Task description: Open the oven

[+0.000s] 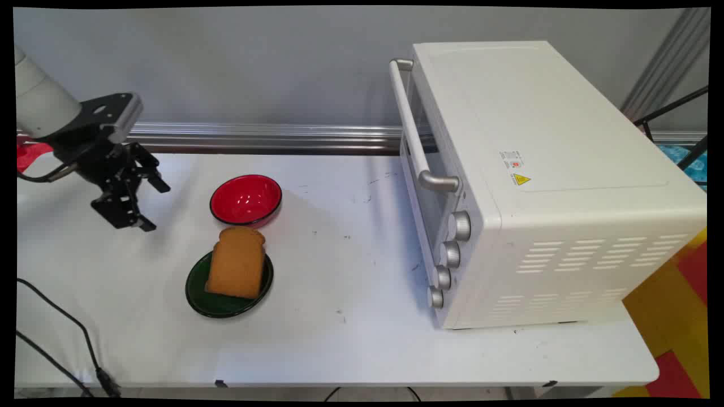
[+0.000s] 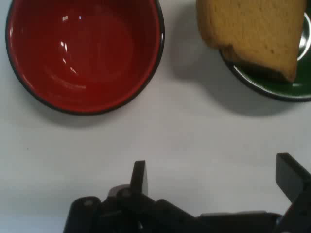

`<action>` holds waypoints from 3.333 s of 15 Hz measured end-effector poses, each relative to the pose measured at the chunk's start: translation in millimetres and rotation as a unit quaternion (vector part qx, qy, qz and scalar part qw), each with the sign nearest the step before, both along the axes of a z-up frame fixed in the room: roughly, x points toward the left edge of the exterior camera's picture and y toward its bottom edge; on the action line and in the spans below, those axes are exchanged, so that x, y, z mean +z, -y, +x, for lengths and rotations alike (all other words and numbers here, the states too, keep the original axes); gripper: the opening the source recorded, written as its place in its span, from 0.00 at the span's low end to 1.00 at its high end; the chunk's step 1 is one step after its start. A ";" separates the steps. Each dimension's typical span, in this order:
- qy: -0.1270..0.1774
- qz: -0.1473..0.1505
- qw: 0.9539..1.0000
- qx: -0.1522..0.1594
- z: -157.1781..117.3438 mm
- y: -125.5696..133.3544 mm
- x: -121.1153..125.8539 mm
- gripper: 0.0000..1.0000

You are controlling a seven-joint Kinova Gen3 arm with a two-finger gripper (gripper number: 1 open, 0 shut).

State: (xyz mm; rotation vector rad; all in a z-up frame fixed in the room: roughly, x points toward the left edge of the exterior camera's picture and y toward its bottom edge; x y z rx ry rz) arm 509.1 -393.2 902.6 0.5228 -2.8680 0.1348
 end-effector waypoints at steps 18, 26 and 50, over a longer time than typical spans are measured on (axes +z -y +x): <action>-0.214 -0.053 0.974 0.058 -161.6 116.5 86.1 1.00; -0.283 -0.060 0.956 0.040 -202.1 150.8 123.5 1.00; -0.285 -0.014 0.959 0.007 -270.0 196.3 119.0 0.00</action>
